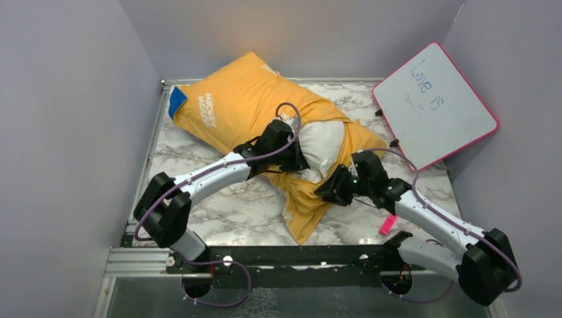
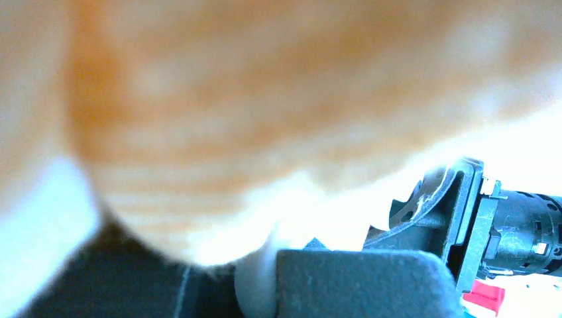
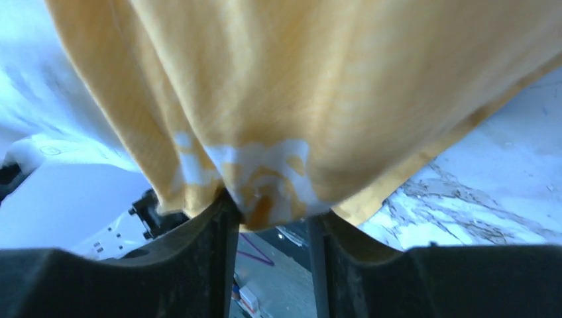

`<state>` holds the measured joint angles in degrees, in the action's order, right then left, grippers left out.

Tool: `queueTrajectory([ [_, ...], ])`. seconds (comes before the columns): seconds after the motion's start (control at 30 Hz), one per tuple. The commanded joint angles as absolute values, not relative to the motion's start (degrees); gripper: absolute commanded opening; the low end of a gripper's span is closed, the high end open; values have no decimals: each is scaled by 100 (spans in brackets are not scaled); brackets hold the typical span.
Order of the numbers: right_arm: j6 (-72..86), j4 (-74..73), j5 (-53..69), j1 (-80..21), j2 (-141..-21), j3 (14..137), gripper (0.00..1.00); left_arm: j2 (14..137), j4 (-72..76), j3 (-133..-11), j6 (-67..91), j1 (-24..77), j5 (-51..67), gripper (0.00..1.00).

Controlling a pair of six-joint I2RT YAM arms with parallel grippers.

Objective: Remove the pillowcase from the pillow
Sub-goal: Remove the pillow from the pillowcase.

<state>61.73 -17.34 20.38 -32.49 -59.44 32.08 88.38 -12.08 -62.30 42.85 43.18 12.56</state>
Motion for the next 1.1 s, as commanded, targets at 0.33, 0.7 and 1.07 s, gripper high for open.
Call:
queueTrajectory([
  [0.33, 9023, -1647, 2188, -3322, -5372, 3036, 56, 8769, -105, -6160, 4168, 4856, 734, 0],
  [0.7, 7413, -2052, 2487, -3322, -6050, 2957, 0, 9102, -562, -7246, 3771, 4667, 605, 0],
  [1.07, 7520, -2120, 1657, -3320, -5668, 1947, 0, 9087, -844, -7740, 3709, 4230, 1071, 0],
])
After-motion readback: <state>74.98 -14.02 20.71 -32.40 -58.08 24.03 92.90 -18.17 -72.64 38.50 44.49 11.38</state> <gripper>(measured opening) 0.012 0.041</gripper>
